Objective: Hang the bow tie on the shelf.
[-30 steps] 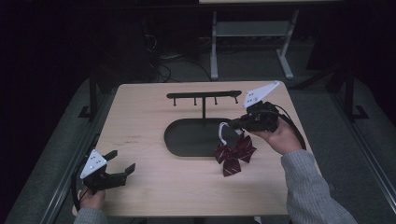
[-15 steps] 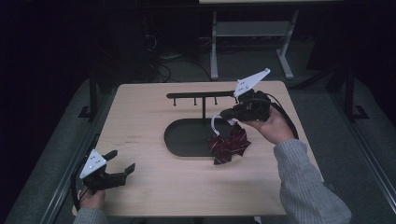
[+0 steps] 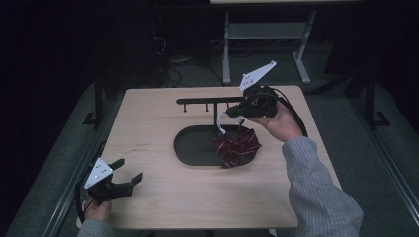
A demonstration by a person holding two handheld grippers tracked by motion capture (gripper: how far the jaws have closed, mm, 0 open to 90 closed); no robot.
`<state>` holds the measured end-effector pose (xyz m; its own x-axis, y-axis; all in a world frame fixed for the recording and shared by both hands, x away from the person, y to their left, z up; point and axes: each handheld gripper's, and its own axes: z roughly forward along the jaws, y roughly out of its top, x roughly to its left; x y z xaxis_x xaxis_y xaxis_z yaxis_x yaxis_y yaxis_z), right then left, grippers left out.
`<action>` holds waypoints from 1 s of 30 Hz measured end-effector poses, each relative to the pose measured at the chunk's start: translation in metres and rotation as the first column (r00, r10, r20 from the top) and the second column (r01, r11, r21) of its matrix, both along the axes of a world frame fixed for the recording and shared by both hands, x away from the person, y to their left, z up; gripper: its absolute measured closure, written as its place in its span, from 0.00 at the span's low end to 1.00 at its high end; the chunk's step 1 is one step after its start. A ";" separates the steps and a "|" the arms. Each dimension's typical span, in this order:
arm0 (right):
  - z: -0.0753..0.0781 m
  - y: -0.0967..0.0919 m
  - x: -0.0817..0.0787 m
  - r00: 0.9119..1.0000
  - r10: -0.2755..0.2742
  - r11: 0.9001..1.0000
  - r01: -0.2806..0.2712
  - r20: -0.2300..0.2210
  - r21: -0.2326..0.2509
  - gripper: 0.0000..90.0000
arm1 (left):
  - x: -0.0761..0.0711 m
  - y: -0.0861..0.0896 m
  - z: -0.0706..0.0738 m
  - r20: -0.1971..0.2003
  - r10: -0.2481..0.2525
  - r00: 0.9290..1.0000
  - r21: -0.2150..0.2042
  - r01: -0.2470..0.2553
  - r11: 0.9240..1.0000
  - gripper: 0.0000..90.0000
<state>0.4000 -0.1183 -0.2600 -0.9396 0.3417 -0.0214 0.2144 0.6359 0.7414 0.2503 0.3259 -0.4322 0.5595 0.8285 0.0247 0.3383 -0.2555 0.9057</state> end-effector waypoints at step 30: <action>0.007 0.012 0.031 0.999 -0.046 0.999 0.046 -0.018 -0.006 0.98 | 0.000 0.000 0.001 0.007 0.001 1.000 -0.003 -0.001 1.000 0.14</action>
